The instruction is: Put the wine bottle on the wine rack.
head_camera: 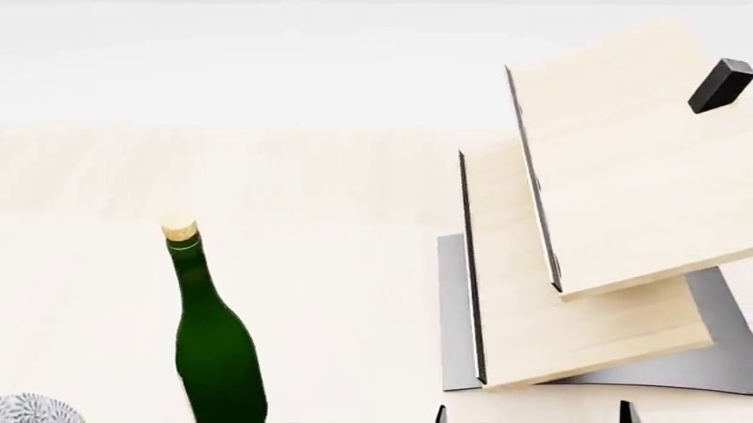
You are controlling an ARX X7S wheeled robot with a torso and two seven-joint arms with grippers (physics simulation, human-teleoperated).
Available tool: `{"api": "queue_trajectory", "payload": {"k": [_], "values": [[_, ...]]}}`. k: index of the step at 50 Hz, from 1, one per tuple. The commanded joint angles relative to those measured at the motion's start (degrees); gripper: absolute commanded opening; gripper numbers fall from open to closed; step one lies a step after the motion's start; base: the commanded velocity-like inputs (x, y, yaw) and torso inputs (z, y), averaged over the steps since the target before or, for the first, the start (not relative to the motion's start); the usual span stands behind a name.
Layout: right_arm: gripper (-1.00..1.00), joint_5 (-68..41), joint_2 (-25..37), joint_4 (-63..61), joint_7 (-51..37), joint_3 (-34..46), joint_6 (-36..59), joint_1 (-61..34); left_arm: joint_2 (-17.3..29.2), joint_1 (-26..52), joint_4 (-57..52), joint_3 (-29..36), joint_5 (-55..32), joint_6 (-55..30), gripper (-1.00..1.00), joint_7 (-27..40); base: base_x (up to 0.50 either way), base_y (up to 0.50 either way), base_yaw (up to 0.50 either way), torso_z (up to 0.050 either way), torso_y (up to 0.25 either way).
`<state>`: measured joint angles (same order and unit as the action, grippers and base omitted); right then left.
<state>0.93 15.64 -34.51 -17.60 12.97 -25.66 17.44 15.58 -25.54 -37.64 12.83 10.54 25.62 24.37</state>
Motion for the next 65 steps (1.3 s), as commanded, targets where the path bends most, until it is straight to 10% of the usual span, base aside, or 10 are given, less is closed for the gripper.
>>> {"api": "queue_trajectory", "payload": {"k": [1,29,65], "values": [[1.0,0.1,0.3,0.1,-0.3,0.3,0.0,-0.1,0.3,0.1,0.0,0.2,0.1,-0.1,1.0,0.4,-0.03,-0.3,0.0,0.0,0.0],[1.0,-0.6,0.0,0.1,-2.3,-0.1,0.8,-0.9,1.0,0.2,-0.2,0.7,0.3,-0.3,1.0,1.2,-0.01,-0.11,0.0,0.0,0.0],[1.0,-1.4,-6.4,-11.5,1.4,0.0,48.7,-37.1,1.9,0.4,-0.6,1.0,0.0,-0.9,1.0,2.2,0.0,0.0,0.0,0.0,0.0]]}}
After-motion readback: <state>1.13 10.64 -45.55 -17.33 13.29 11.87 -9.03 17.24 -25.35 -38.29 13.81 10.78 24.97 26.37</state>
